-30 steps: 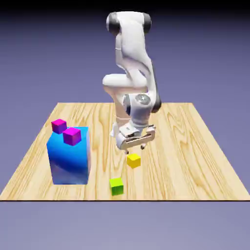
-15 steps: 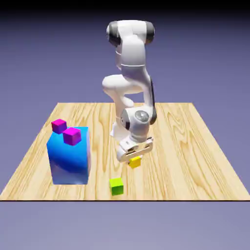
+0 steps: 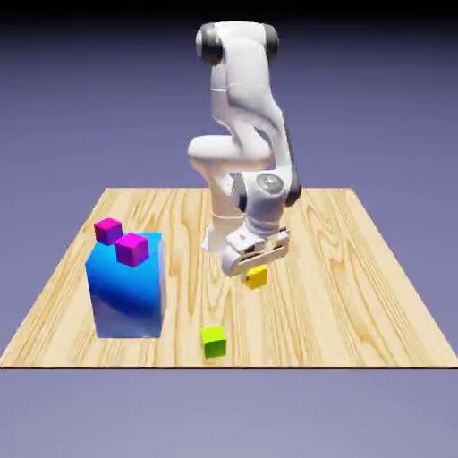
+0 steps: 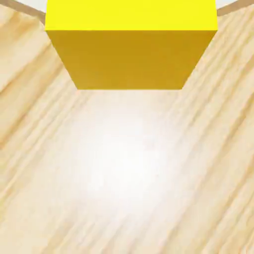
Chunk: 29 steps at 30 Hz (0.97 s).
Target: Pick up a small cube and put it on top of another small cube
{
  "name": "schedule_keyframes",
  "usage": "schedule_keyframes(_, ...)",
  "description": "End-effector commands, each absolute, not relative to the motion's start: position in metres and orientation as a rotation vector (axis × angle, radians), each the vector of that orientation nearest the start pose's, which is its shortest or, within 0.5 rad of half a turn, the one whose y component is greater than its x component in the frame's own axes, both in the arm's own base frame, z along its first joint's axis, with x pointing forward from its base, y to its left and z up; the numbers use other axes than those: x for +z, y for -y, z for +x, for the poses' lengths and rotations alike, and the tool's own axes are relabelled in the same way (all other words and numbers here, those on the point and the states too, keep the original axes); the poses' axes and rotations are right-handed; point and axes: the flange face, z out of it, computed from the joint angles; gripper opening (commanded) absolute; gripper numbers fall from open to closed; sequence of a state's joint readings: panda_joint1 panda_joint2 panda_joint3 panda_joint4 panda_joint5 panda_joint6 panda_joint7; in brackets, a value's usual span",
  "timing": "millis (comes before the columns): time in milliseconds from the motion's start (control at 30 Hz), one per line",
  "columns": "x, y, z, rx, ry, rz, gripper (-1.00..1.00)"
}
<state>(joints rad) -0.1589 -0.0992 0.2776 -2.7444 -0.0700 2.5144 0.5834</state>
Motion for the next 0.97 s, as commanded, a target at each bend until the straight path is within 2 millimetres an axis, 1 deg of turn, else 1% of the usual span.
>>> schedule_keyframes(0, 0.250, -0.028, 0.389, 0.163, -0.791, -3.141, -1.00)
schedule_keyframes(100, 0.290, 0.019, 0.420, 0.146, -1.176, -2.995, -1.00)
schedule_keyframes(200, 0.333, 0.072, 0.440, 0.135, -1.526, -2.799, -1.00)
schedule_keyframes(300, 0.379, 0.128, 0.447, 0.128, -1.835, -2.561, -1.00)
schedule_keyframes(367, 0.411, 0.166, 0.445, 0.127, -2.016, -2.385, -1.00)
schedule_keyframes(400, 0.423, 0.187, 0.439, 0.137, -2.110, -2.288, -1.00)
schedule_keyframes(467, 0.433, 0.234, 0.419, 0.188, -2.314, -2.073, -1.00)
schedule_keyframes(567, 0.449, 0.300, 0.377, 0.265, -2.576, -1.716, -1.00)
schedule_keyframes(600, 0.454, 0.320, 0.361, 0.291, -2.651, -1.590, -1.00)
schedule_keyframes(633, 0.468, 0.331, 0.350, 0.305, -2.683, -1.492, -1.00)
schedule_keyframes(667, 0.468, 0.331, 0.350, 0.305, -2.683, -1.492, -1.00)
schedule_keyframes(800, 0.402, 0.321, 0.347, 0.305, -2.683, -1.492, -1.00)
schedule_keyframes(833, 0.399, 0.321, 0.347, 0.305, -2.683, -1.492, -1.00)
schedule_keyframes(867, 0.399, 0.321, 0.347, 0.305, -2.683, -1.492, 1.00)
schedule_keyframes(900, 0.399, 0.321, 0.347, 0.305, -2.683, -1.492, 1.00)
schedule_keyframes(933, 0.416, 0.324, 0.349, 0.305, -2.683, -1.492, 1.00)
